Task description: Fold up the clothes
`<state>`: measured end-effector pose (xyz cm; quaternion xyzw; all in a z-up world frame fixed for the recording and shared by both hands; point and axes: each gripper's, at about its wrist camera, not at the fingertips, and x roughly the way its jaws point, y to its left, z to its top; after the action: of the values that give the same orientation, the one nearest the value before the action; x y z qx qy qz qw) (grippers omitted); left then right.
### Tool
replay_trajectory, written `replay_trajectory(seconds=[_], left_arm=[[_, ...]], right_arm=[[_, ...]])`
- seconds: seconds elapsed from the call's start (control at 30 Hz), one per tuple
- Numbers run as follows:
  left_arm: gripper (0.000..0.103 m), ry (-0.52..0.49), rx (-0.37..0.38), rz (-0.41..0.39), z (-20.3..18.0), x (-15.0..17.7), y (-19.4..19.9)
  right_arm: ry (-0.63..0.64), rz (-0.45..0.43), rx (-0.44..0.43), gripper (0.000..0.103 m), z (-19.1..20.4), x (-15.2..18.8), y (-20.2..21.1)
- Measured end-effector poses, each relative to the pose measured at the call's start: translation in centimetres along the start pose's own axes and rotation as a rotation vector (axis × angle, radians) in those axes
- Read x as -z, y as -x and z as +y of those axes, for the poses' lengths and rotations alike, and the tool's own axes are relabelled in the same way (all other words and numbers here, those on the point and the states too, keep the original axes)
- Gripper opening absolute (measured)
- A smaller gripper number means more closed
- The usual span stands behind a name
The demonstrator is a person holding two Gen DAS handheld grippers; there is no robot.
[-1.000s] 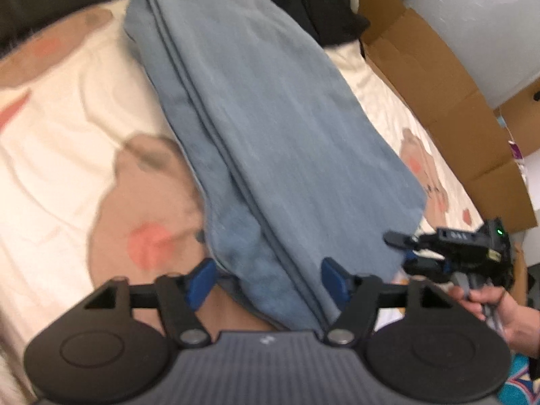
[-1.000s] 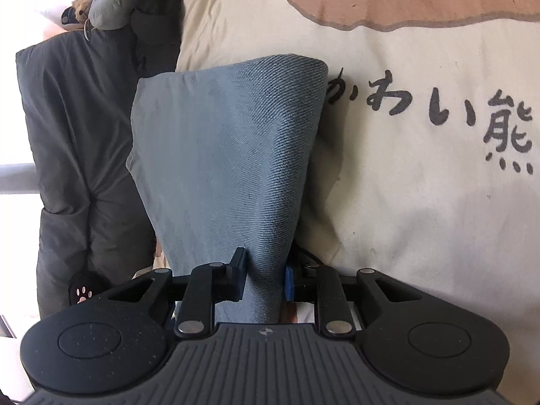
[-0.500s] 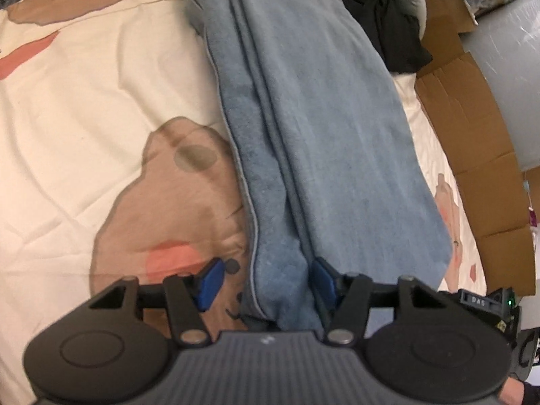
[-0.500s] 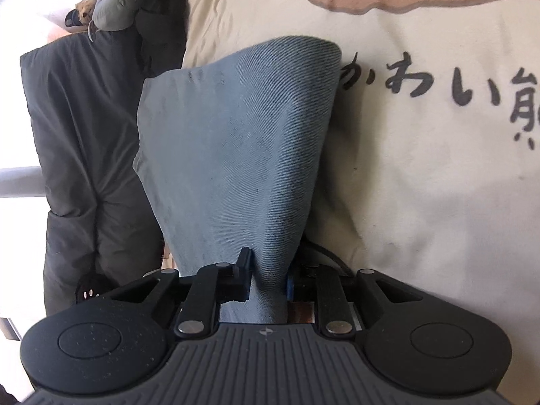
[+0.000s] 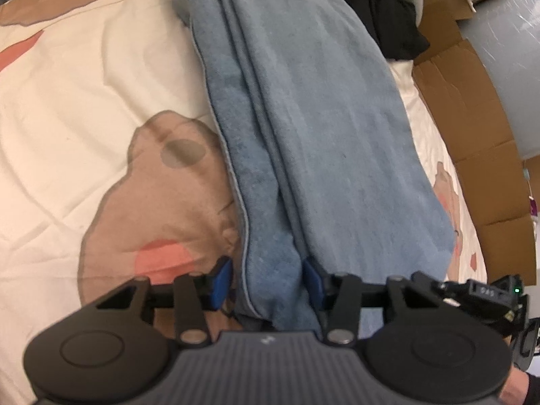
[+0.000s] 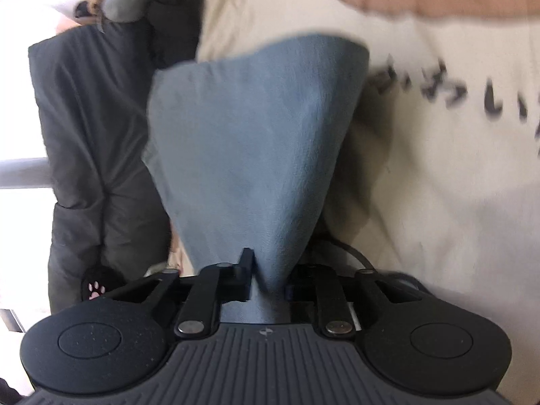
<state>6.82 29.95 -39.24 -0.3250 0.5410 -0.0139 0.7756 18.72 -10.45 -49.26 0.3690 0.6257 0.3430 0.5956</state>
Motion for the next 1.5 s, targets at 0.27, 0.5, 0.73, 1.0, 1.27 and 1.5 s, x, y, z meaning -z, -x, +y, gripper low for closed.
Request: replay_trajectory(seconds=[0.27,0.5,0.73,1.0,1.27,1.5], left_arm=[[0.024,-0.034,-0.026,0.072,-0.8,-0.8,-0.4],[0.022,-0.073,-0.015,0.082,-2.4,-0.8,0.1],[0.021,-0.078,0.055,0.108,-3.3,-0.5,0.7],[0.021,-0.095,0.114,0.188,-4.9,1.5,-0.3],[0.022,-0.258,0.19,0.34,-9.7,4.5,-2.7],[0.022,-0.415,0.246,0.427,-14.1,6.8,-5.0]], right_arm=[[0.066,0.012,0.056,0.006,1.1,-0.2,0.2],[0.063,-0.007,0.047,0.005,1.9,-0.4,1.6],[0.109,-0.034,0.025,0.005,3.9,-2.1,4.8],[0.145,-0.047,0.057,0.005,4.5,-2.4,8.4],[0.125,-0.048,0.158,0.004,2.1,-1.6,14.0],[0.132,-0.069,0.232,0.004,1.1,-1.0,19.4]])
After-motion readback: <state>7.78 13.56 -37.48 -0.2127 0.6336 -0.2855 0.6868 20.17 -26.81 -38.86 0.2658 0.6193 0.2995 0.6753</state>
